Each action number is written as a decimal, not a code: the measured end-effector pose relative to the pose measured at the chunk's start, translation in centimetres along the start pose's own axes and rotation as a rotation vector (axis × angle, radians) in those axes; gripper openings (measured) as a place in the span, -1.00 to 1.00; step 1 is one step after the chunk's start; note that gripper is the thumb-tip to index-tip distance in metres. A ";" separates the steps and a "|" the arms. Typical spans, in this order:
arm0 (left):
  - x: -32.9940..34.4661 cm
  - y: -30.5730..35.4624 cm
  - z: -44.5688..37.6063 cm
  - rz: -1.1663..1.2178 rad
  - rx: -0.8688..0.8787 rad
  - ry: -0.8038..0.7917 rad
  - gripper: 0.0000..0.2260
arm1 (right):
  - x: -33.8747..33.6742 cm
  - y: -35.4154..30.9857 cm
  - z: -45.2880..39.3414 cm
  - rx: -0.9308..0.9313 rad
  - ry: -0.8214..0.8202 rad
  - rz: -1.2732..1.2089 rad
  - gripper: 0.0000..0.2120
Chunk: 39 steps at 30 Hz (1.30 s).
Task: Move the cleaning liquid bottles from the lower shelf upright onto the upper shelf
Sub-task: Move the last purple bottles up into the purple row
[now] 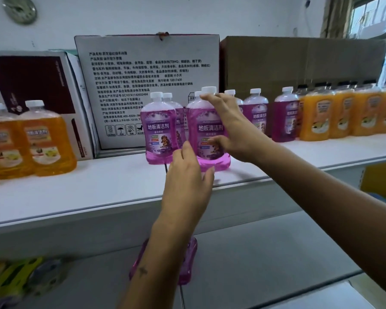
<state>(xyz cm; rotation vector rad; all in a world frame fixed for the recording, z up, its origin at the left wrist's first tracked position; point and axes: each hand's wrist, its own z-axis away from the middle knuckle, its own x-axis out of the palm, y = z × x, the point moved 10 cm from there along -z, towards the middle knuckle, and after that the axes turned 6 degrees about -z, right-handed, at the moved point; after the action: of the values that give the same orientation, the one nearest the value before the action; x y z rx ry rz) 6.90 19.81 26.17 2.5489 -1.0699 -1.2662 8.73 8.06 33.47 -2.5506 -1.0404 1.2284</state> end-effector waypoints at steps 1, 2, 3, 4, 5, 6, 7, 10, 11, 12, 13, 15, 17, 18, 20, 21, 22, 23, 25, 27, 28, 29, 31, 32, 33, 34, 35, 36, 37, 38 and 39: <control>0.0 0.1 0.1 -0.001 0.004 -0.006 -0.40 | 0.3 0.7 -0.6 0.013 -0.001 0.008 -0.13; 0.1 0.1 0.1 -0.003 0.010 -0.017 -0.45 | 0.7 1.2 -1.3 0.021 -0.004 0.008 -0.13; 0.2 0.1 0.1 -0.008 0.019 -0.027 -0.49 | 1.0 1.8 -1.9 0.028 -0.008 0.001 -0.13; 0.2 0.2 0.0 -0.014 0.029 -0.036 -0.53 | 1.3 2.3 -2.4 0.035 -0.014 -0.008 -0.12; 0.3 0.2 0.0 -0.022 0.039 -0.044 -0.56 | 1.6 2.8 -2.9 0.040 -0.021 -0.013 -0.12; 0.3 0.3 0.0 -0.028 0.047 -0.048 -0.59 | 1.9 3.2 -3.4 0.041 -0.028 -0.016 -0.12; 0.4 0.3 0.0 -0.030 0.055 -0.043 -0.62 | 2.3 3.6 -3.8 0.037 -0.035 -0.020 -0.12; -0.5 0.7 -0.1 0.040 0.087 0.050 -0.67 | 2.9 4.6 -4.6 0.035 -0.032 -0.040 -0.11; -1.2 0.8 0.1 0.115 0.099 0.111 -0.71 | 3.1 4.9 -4.7 0.039 -0.024 -0.040 -0.10; -2.0 0.9 0.4 0.204 0.110 0.176 -0.75 | 3.2 5.0 -4.8 0.043 -0.017 -0.036 -0.09; -2.8 1.0 0.8 0.288 0.122 0.241 -0.79 | 3.4 5.1 -4.9 0.049 -0.014 -0.029 -0.08; -4.2 0.6 2.2 0.440 0.136 0.342 -0.81 | 3.6 4.9 -4.8 0.080 -0.031 -0.025 -0.04; -5.1 -0.3 4.2 0.580 0.139 0.398 -0.79 | 3.1 4.3 -4.1 0.117 -0.068 -0.048 -0.01; -5.4 -0.9 5.4 0.620 0.146 0.424 -0.79 | 2.6 4.0 -3.4 0.130 -0.074 -0.103 -0.03; -6.0 -2.7 8.0 0.675 0.137 0.477 -0.79 | 0.8 3.2 -1.0 0.128 -0.011 -0.300 -0.20; -6.1 -4.0 9.1 0.717 0.106 0.499 -0.79 | -0.1 2.8 0.8 0.126 0.050 -0.394 -0.33; -5.8 -5.5 10.2 0.768 0.054 0.510 -0.80 | -0.9 2.6 2.9 0.126 0.123 -0.456 -0.44; -5.1 -7.1 11.2 0.815 -0.014 0.511 -0.80 | -1.5 2.3 5.3 0.117 0.201 -0.507 -0.52; -2.9 -10.1 12.9 0.879 -0.176 0.488 -0.83 | -1.7 1.7 10.7 0.064 0.318 -0.685 -0.63; 0.6 -13.0 14.4 0.926 -0.341 0.424 -0.86 | -0.2 1.7 15.6 0.060 0.374 -0.901 -0.69; 2.5 -14.1 15.1 0.942 -0.412 0.380 -0.86 | 1.2 2.2 17.6 0.106 0.400 -0.985 -0.73; 4.6 -14.9 15.8 0.942 -0.478 0.330 -0.84 | 3.1 3.2 19.4 0.177 0.420 -1.046 -0.78; 8.4 -16.2 17.6 0.901 -0.588 0.241 -0.77 | 7.8 5.6 22.3 0.367 0.408 -1.041 -0.76; 10.1 -16.7 18.5 0.846 -0.631 0.198 -0.76 | 10.5 6.7 23.2 0.466 0.363 -0.990 -0.70; 11.7 -17.3 19.6 0.765 -0.674 0.152 -0.75 | 13.1 7.8 24.0 0.555 0.313 -0.947 -0.67; 13.1 -17.9 20.6 0.690 -0.712 0.105 -0.76 | 15.5 8.9 24.6 0.633 0.264 -0.912 -0.65; 14.5 -18.8 21.7 0.629 -0.758 0.059 -0.79 | 17.8 9.9 24.8 0.701 0.212 -0.881 -0.65; 15.8 -19.5 22.6 0.582 -0.806 0.005 -0.82 | 19.9 10.9 25.0 0.767 0.148 -0.850 -0.67; 17.0 -20.1 23.3 0.524 -0.848 -0.053 -0.84 | 22.0 11.9 25.0 0.828 0.070 -0.817 -0.66; 17.7 -20.4 23.5 0.473 -0.860 -0.095 -0.84 | 23.9 12.8 24.8 0.876 -0.009 -0.785 -0.61; 18.2 -20.5 23.6 0.453 -0.857 -0.114 -0.82 | 25.6 13.7 24.4 0.907 -0.071 -0.760 -0.52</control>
<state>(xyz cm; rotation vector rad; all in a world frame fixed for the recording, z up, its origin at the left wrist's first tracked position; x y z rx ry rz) 8.25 28.53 -8.86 1.5245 -0.7974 -1.3459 9.25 9.64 -4.38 -1.2714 -0.9868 1.1615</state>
